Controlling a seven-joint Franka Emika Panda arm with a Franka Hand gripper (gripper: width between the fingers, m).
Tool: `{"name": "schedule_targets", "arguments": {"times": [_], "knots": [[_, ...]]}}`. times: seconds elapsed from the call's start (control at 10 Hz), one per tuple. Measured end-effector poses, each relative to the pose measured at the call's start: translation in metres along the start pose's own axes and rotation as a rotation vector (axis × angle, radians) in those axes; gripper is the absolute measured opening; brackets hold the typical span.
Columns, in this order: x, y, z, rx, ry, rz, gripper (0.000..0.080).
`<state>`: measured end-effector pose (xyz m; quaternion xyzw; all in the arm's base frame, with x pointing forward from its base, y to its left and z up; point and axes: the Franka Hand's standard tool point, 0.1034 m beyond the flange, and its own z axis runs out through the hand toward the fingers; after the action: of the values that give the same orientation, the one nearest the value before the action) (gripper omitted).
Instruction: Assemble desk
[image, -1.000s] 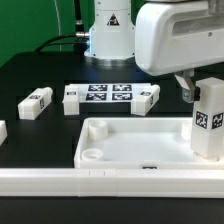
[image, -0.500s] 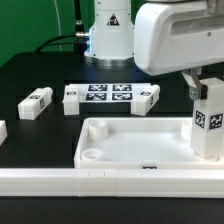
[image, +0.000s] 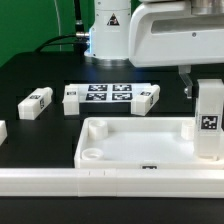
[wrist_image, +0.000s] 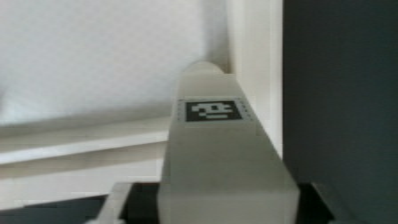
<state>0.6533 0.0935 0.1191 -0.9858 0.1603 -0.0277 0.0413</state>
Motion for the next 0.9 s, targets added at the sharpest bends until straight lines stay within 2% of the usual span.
{"name": "schedule_targets", "arguments": {"times": [0.6, 0.9], "knots": [[0.0013, 0.0035, 0.0004, 0.002, -0.005, 0.589, 0.0290], [0.0014, 0.0044, 0.0005, 0.003, -0.009, 0.765, 0.0290]]}}
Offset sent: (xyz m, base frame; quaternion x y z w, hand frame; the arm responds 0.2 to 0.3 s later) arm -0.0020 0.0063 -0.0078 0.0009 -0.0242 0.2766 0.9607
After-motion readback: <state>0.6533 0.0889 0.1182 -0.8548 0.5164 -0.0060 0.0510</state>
